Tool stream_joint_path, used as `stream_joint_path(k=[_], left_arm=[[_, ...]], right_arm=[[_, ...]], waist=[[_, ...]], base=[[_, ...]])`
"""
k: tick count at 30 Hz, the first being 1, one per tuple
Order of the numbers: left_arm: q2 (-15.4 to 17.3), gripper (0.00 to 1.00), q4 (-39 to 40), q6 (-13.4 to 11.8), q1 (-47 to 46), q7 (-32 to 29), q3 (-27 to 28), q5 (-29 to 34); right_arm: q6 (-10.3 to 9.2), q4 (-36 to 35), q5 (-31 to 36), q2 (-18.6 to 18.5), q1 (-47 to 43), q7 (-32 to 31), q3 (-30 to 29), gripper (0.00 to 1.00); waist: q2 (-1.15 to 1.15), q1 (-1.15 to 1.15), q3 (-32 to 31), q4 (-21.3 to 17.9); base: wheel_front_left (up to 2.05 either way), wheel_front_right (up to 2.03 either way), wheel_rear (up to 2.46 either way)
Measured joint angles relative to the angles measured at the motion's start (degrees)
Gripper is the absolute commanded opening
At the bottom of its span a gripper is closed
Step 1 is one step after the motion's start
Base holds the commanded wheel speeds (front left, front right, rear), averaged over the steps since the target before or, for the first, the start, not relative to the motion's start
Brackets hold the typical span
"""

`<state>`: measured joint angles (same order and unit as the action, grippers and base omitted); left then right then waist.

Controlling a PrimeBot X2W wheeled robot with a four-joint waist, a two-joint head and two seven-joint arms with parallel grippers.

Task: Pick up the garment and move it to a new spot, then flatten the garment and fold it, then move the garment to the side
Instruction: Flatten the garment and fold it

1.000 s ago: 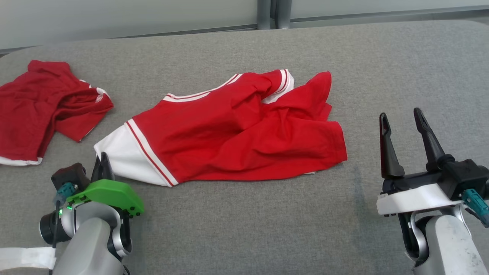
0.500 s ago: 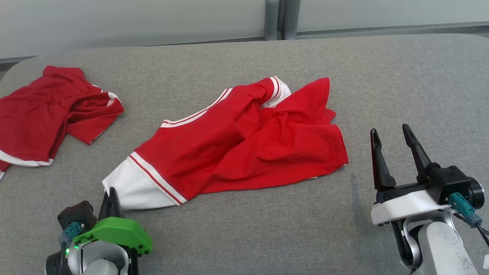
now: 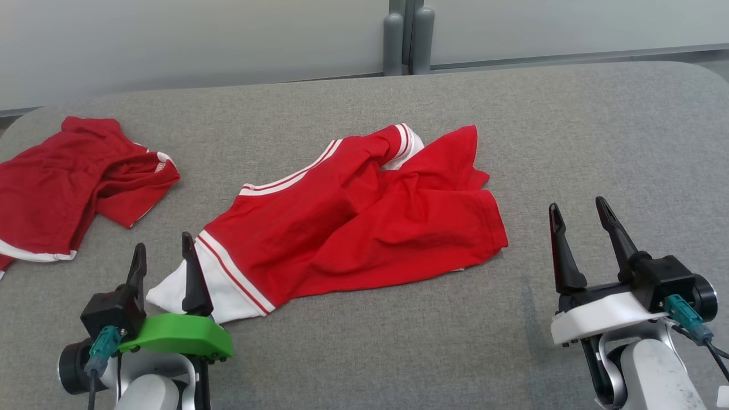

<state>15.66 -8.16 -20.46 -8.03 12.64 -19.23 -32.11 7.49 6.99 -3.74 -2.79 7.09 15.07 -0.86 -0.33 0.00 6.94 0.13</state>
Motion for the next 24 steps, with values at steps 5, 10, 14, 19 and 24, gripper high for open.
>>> stream_joint_path(k=[5, 10, 14, 19, 24], left_arm=[[-0.31, 1.0, 2.65, 0.89, -0.06, 0.87, -2.31, 1.72], [-1.54, 1.0, 3.7, 1.4, 0.23, 1.03, -4.26, 2.38], [-2.34, 1.0, 3.25, 1.81, 0.49, 1.35, -5.57, 3.05], [-4.04, 1.0, 1.93, 2.6, 0.62, 1.57, -7.37, 3.28], [-5.0, 1.0, 0.68, 3.34, 0.49, 1.86, -8.37, 3.68]], right_arm=[[0.0, 3.03, 1.47, -0.02, 0.06, -0.01, 1.7, 1.0], [0.0, 6.44, 2.48, -0.02, 1.24, -0.01, 3.33, 1.0], [0.0, 10.06, 3.24, 0.0, 4.0, 0.0, 4.12, 1.0], [0.0, 17.47, 4.77, 0.01, 7.79, 0.0, 4.81, 1.0], [0.0, 26.48, 5.59, 0.04, 12.74, -0.63, 4.34, 1.0]], waist=[[0.0, 0.0, -0.56, 0.76], [0.0, 0.0, -1.03, 2.29], [0.0, 0.0, -1.51, 4.48], [0.0, 0.0, -1.93, 7.92], [0.0, 0.0, -1.9, 11.51]], base=[[0.0, 0.0, 0.0], [0.0, 0.0, 0.0], [0.0, 0.0, 0.0], [0.0, 0.0, 0.0], [0.0, 0.0, 0.0]])
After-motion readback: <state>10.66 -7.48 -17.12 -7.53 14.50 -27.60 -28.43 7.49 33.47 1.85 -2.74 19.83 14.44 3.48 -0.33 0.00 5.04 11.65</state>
